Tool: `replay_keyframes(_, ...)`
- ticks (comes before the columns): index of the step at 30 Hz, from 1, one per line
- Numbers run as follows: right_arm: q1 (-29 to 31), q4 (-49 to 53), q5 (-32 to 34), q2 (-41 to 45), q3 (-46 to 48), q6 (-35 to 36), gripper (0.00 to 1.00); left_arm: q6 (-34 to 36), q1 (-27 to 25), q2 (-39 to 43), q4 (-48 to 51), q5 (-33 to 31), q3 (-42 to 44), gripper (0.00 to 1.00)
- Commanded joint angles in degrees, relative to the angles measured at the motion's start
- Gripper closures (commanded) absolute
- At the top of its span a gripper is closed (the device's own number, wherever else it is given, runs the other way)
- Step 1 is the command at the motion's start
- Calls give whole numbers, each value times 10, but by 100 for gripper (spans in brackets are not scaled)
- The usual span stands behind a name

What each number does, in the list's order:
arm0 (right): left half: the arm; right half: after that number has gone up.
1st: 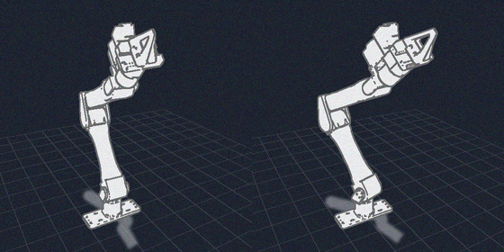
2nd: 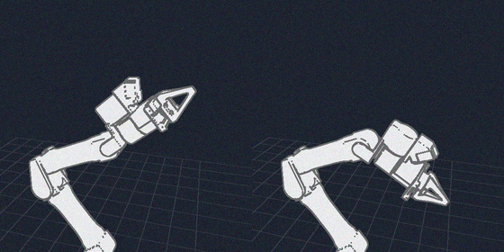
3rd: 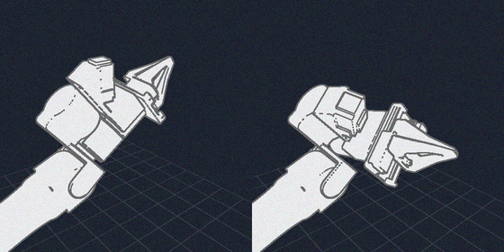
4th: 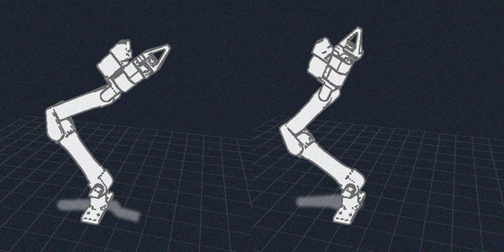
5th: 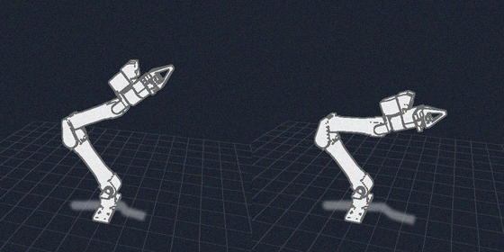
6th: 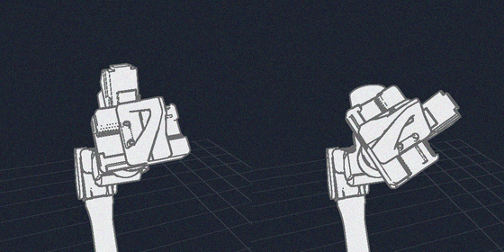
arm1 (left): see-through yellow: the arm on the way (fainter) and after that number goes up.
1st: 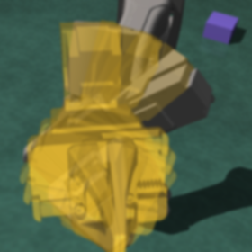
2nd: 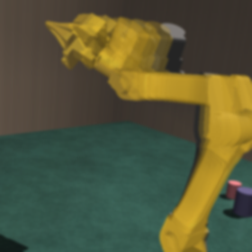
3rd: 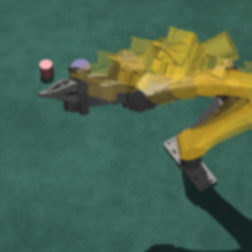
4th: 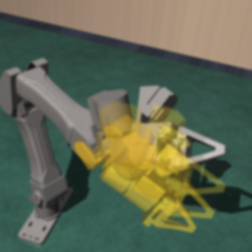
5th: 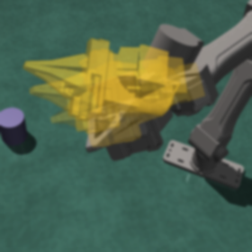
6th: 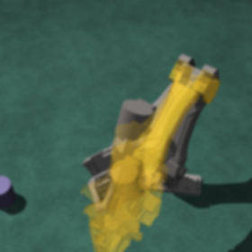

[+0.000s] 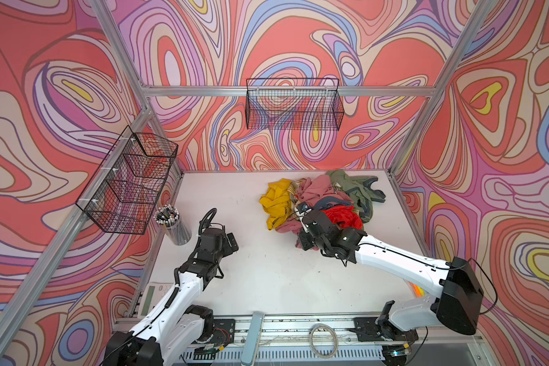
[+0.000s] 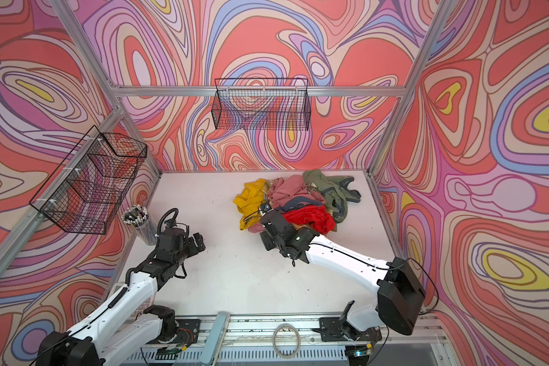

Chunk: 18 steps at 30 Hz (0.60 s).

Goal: Pick out a specific cloth from the pile

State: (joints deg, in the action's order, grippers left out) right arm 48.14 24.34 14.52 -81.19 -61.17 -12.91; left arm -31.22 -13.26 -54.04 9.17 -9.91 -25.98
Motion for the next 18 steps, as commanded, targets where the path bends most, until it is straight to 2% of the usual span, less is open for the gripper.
replay_keyframes(1,-12,-51,-50,13,-13,4,100,19,-15,-10,8,29,-16,4)
replay_keyframes(10,-74,-71,-123,45,-36,2,100,55,-83,-23,-27,60,-29,4)
replay_keyframes(18,-138,-106,-236,68,-41,-42,100,93,-163,-26,-55,69,-78,4)
